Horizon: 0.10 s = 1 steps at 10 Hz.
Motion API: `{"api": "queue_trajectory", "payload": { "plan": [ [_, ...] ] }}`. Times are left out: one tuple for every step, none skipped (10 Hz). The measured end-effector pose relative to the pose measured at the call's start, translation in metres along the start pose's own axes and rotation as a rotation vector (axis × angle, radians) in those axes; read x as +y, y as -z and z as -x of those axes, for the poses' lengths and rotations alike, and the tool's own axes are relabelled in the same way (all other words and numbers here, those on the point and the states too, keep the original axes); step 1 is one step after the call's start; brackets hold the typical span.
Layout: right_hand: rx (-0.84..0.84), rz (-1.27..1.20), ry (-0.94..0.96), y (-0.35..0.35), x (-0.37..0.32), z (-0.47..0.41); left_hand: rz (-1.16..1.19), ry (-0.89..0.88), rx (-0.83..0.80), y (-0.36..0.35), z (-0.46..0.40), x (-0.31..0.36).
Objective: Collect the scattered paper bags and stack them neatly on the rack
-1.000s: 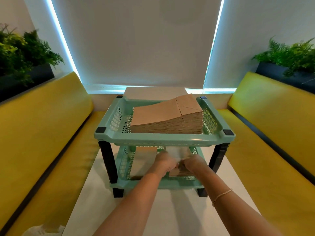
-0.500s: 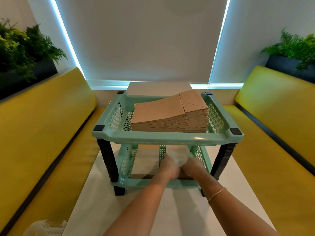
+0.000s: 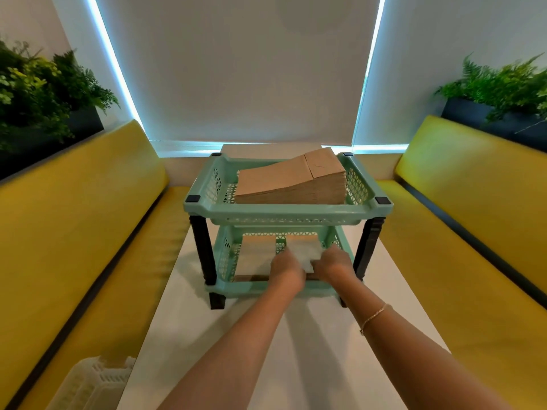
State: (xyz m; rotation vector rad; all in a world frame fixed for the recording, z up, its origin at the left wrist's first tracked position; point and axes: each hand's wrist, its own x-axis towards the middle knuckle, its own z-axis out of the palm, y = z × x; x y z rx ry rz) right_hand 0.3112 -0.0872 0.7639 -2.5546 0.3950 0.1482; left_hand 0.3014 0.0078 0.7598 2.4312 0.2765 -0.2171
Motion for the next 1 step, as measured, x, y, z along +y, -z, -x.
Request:
{"api": "queue_trajectory", "payload": {
  "plan": [
    [0.024, 0.056, 0.087, 0.0067, -0.0010, 0.0396, -0.059, -0.097, 0.005, 0.0145, 0.0318, -0.0157]
  ]
}}
